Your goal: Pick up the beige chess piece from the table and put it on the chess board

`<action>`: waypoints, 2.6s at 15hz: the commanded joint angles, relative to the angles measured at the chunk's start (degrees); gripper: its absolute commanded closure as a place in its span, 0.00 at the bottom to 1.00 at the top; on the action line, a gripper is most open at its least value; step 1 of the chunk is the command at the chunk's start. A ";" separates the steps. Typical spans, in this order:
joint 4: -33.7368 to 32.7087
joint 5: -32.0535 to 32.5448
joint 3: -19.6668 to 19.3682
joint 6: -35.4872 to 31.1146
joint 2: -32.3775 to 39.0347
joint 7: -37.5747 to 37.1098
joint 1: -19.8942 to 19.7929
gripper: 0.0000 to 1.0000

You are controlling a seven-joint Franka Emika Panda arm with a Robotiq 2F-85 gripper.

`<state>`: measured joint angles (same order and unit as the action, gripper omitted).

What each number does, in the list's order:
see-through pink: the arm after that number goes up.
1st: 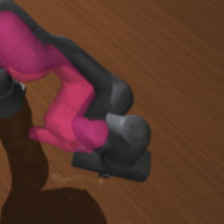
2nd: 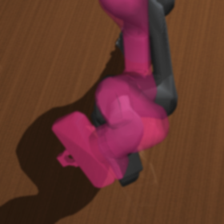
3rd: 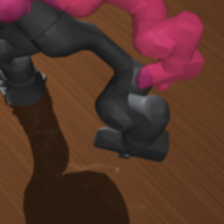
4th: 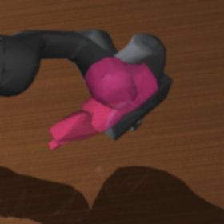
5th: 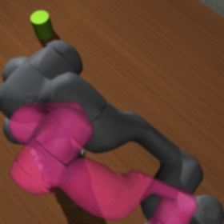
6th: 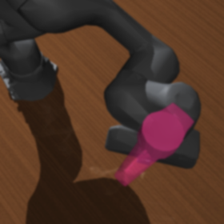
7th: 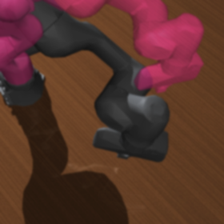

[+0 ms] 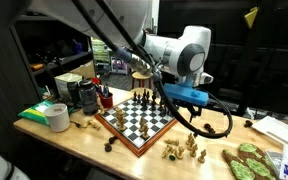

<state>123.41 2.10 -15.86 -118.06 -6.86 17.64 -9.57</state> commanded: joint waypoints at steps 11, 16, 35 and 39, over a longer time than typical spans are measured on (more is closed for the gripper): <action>-4.37 -1.00 0.24 -1.13 8.59 7.04 -1.96 0.00; -9.69 -0.97 0.96 -0.36 15.07 11.62 -3.89 0.00; -17.58 -13.08 2.99 4.90 22.79 24.69 -12.32 0.00; -18.25 -12.38 2.84 4.42 23.52 22.98 -12.06 0.00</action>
<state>105.38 -10.49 -13.70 -113.80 16.61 40.76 -20.99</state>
